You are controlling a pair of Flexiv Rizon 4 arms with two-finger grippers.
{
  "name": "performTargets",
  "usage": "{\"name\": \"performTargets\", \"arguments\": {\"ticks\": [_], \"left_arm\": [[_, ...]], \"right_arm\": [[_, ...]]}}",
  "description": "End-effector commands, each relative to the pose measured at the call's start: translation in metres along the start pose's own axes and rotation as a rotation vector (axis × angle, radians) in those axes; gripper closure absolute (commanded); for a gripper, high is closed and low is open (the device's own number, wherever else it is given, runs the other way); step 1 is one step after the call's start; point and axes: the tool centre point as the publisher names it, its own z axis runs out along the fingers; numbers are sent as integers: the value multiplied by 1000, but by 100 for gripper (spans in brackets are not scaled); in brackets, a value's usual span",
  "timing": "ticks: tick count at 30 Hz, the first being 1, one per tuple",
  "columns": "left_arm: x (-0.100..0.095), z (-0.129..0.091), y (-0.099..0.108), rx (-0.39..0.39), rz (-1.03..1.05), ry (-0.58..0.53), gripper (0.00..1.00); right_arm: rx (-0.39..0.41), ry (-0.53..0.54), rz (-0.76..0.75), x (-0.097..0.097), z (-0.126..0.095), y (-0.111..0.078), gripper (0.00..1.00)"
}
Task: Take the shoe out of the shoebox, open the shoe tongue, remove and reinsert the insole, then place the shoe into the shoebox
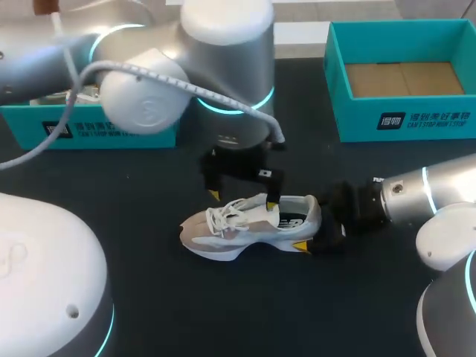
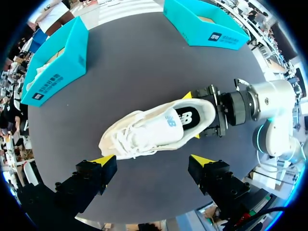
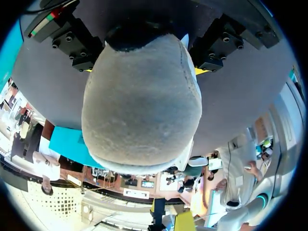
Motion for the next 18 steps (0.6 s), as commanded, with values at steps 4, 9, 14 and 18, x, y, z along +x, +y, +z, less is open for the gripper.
{"name": "performTargets", "arguments": {"ticks": [4,9,14,18], "left_arm": [[6,1,-2,-5,0,-29,0],[6,1,-2,-5,0,-29,0],[19,14,-9,34,-115,-83,0],[31,29,-14,28,-145,-118,0]], "right_arm": [[4,0,1,-1,0,0,100],[4,0,1,-1,0,0,100],[4,0,1,-1,0,0,100],[4,0,1,-1,0,0,100]]}}
